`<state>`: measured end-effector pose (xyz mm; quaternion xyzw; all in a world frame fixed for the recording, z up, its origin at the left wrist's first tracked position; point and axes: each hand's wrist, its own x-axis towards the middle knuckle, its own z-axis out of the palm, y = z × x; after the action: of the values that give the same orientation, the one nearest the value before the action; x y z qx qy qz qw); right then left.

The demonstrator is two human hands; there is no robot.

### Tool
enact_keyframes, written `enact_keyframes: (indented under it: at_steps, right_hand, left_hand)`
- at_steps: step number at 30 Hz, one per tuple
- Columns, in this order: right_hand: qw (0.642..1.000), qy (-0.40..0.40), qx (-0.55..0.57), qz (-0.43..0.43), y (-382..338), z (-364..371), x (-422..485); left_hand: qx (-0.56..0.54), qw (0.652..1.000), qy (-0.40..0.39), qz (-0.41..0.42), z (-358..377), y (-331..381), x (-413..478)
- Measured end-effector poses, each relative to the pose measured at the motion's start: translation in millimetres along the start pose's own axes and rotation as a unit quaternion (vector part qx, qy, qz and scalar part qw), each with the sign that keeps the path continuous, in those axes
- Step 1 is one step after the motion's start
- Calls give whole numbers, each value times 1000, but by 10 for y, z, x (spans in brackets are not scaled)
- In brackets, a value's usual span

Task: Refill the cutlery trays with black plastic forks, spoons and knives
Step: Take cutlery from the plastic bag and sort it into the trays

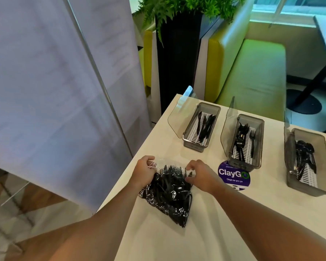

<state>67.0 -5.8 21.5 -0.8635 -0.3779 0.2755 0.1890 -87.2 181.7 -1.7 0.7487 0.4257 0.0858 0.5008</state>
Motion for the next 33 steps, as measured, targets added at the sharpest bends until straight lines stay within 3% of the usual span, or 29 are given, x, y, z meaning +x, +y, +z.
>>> enact_keyframes:
  at_steps: [16,28,33]
  right_hand:
    - [999,29,29,-19,50,2,-161]
    - [993,118,10,-4,197,-103,-204]
    - [965,166,173,106,326,-344,-196]
  left_hand:
    - [-98,991,-73,50,558,331,-129]
    - [-79,983,-144,87,798,487,-169]
    - [-55,985,-147,66,768,447,-161]
